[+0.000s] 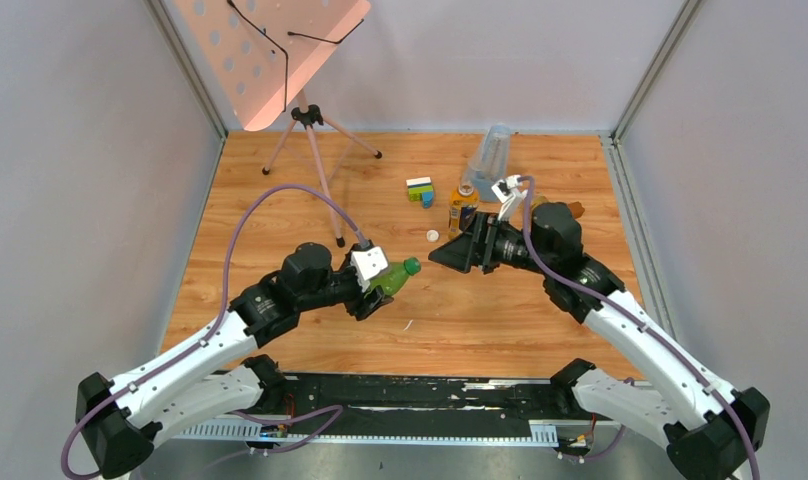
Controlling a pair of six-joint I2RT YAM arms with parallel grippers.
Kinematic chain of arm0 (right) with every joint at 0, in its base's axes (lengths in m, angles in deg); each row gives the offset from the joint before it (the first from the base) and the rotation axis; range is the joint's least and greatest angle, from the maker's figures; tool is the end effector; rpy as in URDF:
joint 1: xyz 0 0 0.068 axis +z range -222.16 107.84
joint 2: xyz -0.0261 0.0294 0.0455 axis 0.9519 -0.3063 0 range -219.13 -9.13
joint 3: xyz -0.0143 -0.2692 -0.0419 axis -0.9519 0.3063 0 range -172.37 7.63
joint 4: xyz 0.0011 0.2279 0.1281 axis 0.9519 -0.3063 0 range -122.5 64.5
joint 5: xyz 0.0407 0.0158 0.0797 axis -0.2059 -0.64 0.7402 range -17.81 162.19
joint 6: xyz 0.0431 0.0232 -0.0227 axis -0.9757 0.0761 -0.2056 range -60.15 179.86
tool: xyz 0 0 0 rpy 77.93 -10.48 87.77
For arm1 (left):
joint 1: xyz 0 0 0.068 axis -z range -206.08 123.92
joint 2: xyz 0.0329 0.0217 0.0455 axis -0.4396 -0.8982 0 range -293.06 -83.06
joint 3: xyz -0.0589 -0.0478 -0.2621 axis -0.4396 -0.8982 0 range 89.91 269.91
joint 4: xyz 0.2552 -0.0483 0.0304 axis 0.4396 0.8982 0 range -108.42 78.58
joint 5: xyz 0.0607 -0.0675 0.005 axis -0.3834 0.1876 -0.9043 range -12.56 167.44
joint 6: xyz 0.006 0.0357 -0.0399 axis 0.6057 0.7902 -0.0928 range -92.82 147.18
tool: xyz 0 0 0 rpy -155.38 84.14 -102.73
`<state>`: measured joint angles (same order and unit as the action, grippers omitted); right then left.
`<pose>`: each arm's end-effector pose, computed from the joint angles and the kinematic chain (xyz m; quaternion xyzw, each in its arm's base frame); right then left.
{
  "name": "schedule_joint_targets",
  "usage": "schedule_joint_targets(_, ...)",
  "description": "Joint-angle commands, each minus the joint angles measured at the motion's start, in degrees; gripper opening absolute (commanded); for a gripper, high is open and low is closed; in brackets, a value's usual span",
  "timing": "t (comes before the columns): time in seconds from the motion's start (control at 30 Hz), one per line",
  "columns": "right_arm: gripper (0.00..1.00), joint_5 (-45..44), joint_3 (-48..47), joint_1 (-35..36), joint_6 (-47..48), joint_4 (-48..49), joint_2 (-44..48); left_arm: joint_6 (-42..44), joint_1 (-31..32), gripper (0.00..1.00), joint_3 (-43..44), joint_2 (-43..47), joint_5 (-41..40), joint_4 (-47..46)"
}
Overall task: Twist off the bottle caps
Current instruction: Unscrew the bottle cap from the plastic bottle.
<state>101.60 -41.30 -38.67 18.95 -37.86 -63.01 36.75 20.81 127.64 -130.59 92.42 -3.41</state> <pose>0.1688 0.1325 0.3341 -0.0997 0.7872 0.5094 0.3329 0.1243 -0.1463 0.2802 0.4569 0.7028 -0.2749 0.4709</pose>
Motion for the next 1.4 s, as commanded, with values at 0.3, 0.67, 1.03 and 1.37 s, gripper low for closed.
schedule_joint_targets(0.3, 0.59, 9.4, -2.4, -0.3, -2.0, 3.0, -12.4, 5.9, 0.6, 0.0, 3.9, -5.5, 2.3, -3.0)
schedule_joint_targets(0.67, 0.37, 14.0, -1.1, -0.3, -1.6, 5.7, -14.7, 5.4, 0.7, 0.0, 2.9, -5.6, 3.7, -3.7)
schedule_joint_targets(1.03, 0.0, 17.5, 0.5, -0.1, 8.2, 7.8, -13.9, 3.7, 0.7, 0.0, 2.7, -5.3, 4.2, -3.8)
schedule_joint_targets(1.37, 0.0, 18.3, 6.3, 1.3, 26.6, 19.6, -7.3, 0.1, 0.5, 0.0, 5.2, -6.3, 15.4, -1.1)
